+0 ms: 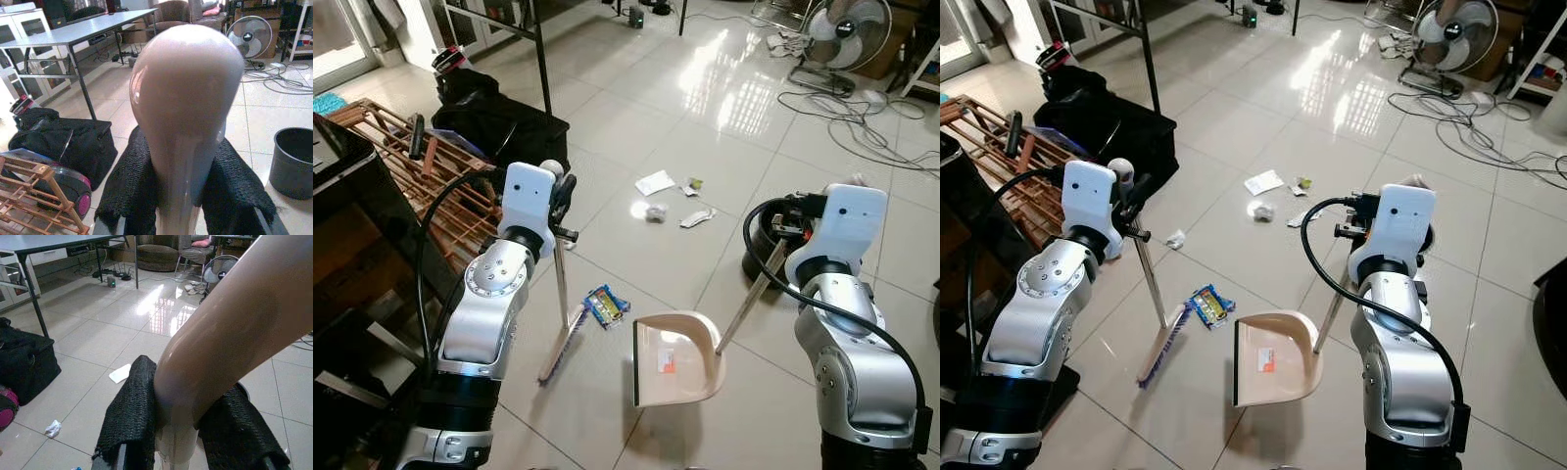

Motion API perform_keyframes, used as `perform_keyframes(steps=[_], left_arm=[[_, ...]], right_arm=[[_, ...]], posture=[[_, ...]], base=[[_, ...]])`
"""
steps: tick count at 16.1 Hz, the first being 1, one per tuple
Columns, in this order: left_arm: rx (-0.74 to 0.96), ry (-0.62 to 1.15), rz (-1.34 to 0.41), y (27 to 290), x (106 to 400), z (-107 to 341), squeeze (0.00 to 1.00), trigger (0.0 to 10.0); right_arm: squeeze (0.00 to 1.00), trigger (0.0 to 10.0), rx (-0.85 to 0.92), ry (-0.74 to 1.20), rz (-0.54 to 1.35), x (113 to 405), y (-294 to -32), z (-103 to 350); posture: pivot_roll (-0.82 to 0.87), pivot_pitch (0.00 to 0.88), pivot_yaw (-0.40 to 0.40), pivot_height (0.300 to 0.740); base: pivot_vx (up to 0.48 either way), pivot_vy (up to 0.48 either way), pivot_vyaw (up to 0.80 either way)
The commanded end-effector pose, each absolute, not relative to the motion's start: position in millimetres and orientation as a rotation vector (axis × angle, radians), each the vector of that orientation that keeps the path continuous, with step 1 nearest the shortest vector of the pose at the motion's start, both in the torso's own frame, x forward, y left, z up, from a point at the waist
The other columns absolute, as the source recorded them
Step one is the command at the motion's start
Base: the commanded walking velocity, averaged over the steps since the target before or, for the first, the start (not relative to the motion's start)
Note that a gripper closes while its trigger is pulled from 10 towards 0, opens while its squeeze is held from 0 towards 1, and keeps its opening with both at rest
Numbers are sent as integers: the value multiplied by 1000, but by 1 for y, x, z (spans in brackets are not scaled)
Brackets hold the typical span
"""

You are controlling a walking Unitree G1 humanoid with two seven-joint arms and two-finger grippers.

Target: Sweep floor

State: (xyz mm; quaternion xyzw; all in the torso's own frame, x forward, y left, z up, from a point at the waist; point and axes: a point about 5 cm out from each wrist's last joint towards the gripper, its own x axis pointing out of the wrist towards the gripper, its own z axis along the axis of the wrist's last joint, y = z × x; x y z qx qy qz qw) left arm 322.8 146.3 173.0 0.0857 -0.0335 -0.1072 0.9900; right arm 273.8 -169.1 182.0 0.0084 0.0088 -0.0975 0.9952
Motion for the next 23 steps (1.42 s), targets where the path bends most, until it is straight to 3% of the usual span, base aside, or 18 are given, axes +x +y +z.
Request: perform_keyframes(steps=[1,11,23], left_arm=[[170,-103,-225,144,322,178,0,10000],[176,-87,-214,145,319,174,0,10000],[230,-17,-189,144,319,159,0,10000]], right_arm=[[0,10000,24,-16,-196,273,-171,186],[0,10000,42,-24,-190,274,-170,187],[0,10000,-18,-16,-237,276,-175,182]], posture=[[-85,51,-22,740],[-83,60,-22,740],[-87,61,-18,740]], base=[[412,0,0],[407,0,-240],[0,0,0]])
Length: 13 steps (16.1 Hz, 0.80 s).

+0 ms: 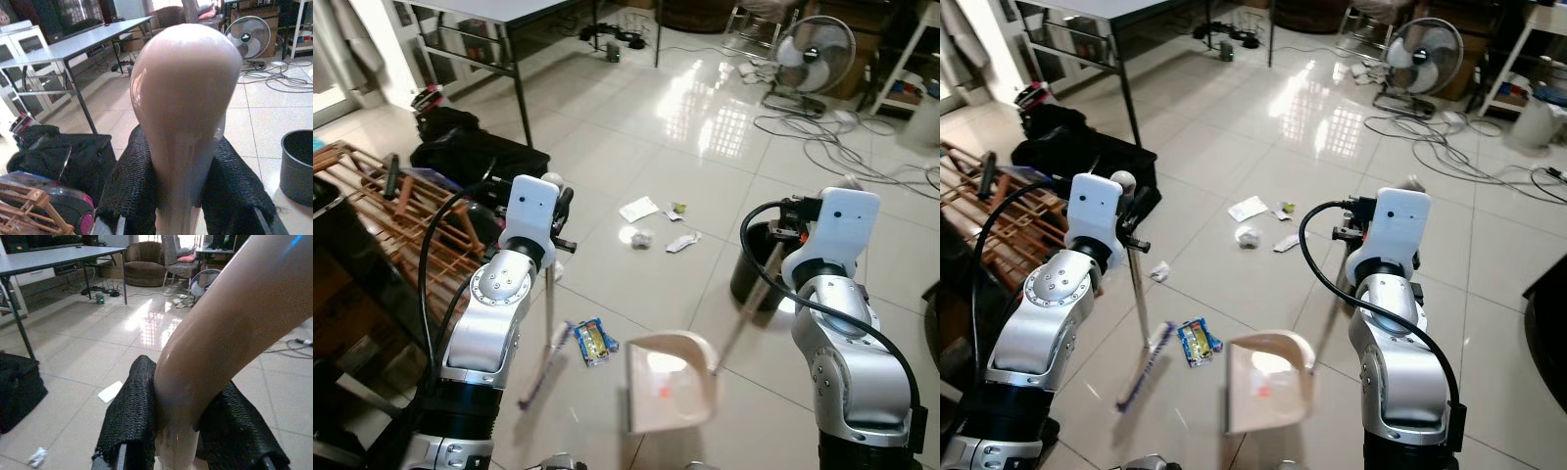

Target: Sweep floor

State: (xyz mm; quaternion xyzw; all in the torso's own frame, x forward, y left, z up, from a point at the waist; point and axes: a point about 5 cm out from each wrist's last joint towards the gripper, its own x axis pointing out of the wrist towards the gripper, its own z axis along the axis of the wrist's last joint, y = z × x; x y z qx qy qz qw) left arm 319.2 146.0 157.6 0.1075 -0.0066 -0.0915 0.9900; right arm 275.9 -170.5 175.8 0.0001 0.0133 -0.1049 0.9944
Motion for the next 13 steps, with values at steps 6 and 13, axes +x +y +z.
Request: perform_keyframes(steps=[6,13], left_arm=[[208,-38,-217,142,319,163,0,10000],[199,-39,-218,141,319,162,0,10000]], right_arm=[[0,10000,-5,-17,-230,276,-175,181],[0,10000,1,-28,-212,276,-174,183]], posture=[[-89,60,-15,740],[-97,52,-19,740]], base=[[281,0,0],[378,0,0]])
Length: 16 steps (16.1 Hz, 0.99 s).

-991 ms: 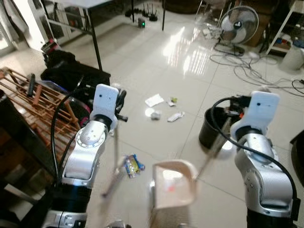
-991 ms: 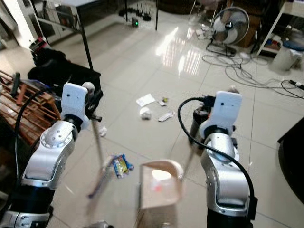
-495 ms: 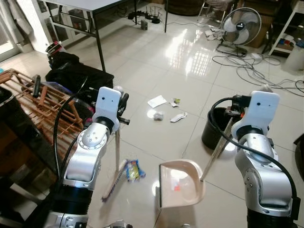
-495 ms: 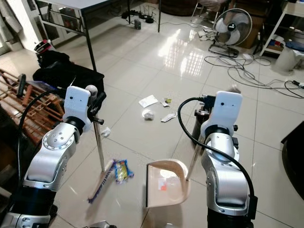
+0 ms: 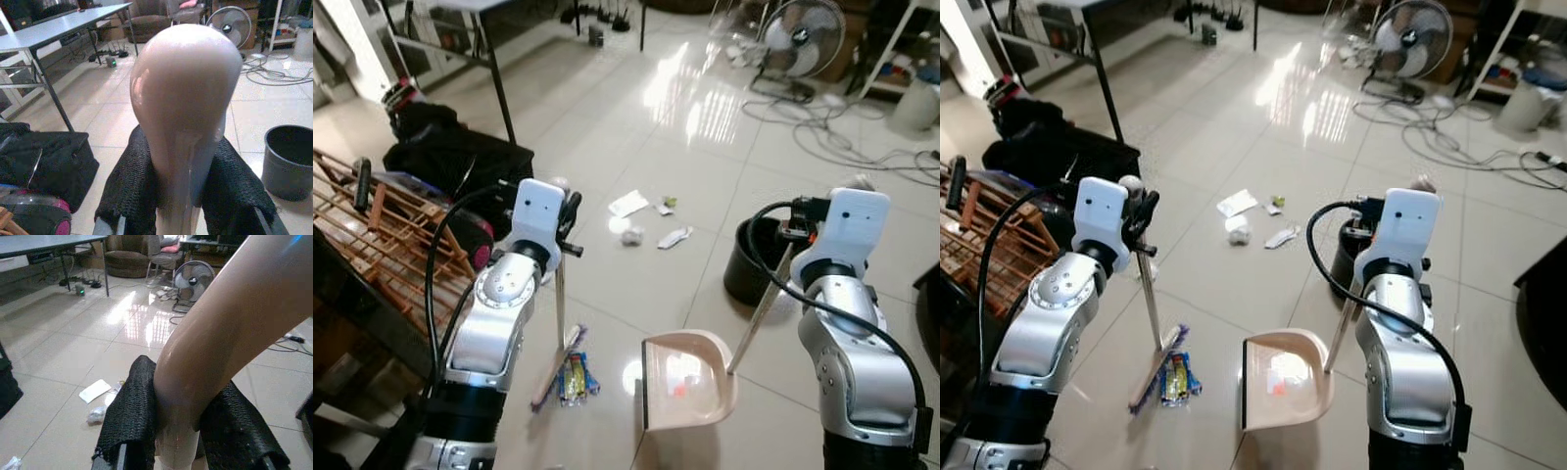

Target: Sweep floor

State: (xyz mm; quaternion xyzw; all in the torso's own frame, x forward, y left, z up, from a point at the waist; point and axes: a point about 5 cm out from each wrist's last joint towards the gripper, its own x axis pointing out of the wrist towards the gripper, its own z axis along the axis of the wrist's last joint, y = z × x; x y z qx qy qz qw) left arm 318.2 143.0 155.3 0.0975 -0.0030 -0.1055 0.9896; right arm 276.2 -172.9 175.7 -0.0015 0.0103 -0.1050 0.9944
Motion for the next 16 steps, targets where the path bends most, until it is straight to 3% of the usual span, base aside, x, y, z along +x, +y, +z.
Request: perform_keyframes(steps=[1,6,11,16], left_arm=[[200,-39,-218,141,319,162,0,10000],[205,-39,-202,146,317,162,0,10000],[209,-28,-190,150,313,159,0,10000],[233,26,-216,145,310,141,0,10000]], right_arm=[[0,10000,0,-27,-210,276,-174,183],[0,10000,-34,-3,-133,279,-163,180],[0,10000,-13,17,-105,279,-160,174],[0,10000,-8,-22,-124,280,-169,166]], posture=[[-97,51,-21,740],[-89,61,-34,740],[-79,63,-38,740],[-59,84,-33,740]], base=[[379,0,0],[379,0,608],[371,0,0],[0,0,0]])
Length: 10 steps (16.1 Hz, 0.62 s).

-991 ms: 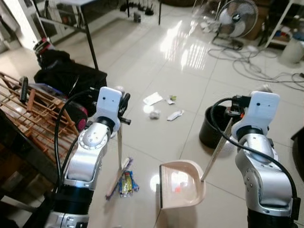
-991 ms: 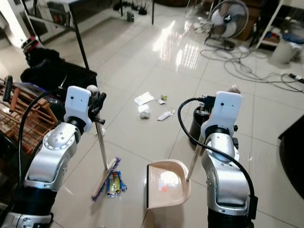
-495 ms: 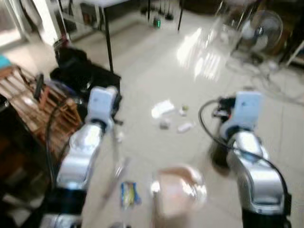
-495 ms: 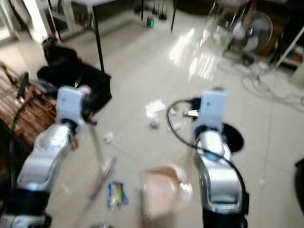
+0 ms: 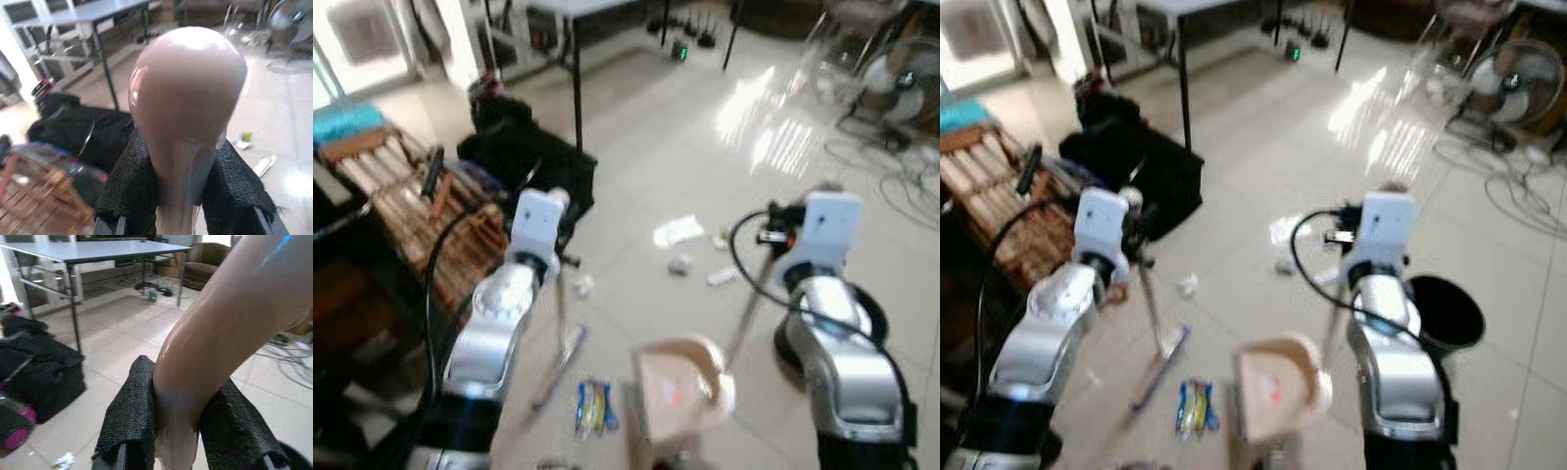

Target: Sweep floor

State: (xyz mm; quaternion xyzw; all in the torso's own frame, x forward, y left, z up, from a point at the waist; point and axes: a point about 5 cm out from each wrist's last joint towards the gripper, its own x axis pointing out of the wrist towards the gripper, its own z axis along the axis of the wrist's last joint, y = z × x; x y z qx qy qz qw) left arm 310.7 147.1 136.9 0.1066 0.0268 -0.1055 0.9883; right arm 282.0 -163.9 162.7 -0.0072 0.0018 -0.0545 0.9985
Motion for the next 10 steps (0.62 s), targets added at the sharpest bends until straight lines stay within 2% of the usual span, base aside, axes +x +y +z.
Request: perform_keyframes(steps=[1,5,9,10], left_arm=[[231,49,-218,144,310,133,0,10000],[266,34,-183,146,315,125,0,10000],[167,-5,-139,149,325,123,0,10000],[165,0,-128,149,330,123,0,10000]], right_arm=[[0,10000,-22,-15,-147,280,-176,159],[0,10000,-161,-72,-179,289,-182,157],[0,10000,-97,-194,-167,299,-187,164],[0,10000,-104,-209,-163,304,-189,166]], posture=[[-56,102,-20,740],[-69,187,-5,740],[-62,266,0,740],[-49,309,12,740]], base=[[0,0,0],[0,0,0],[0,0,0],[0,0,0]])
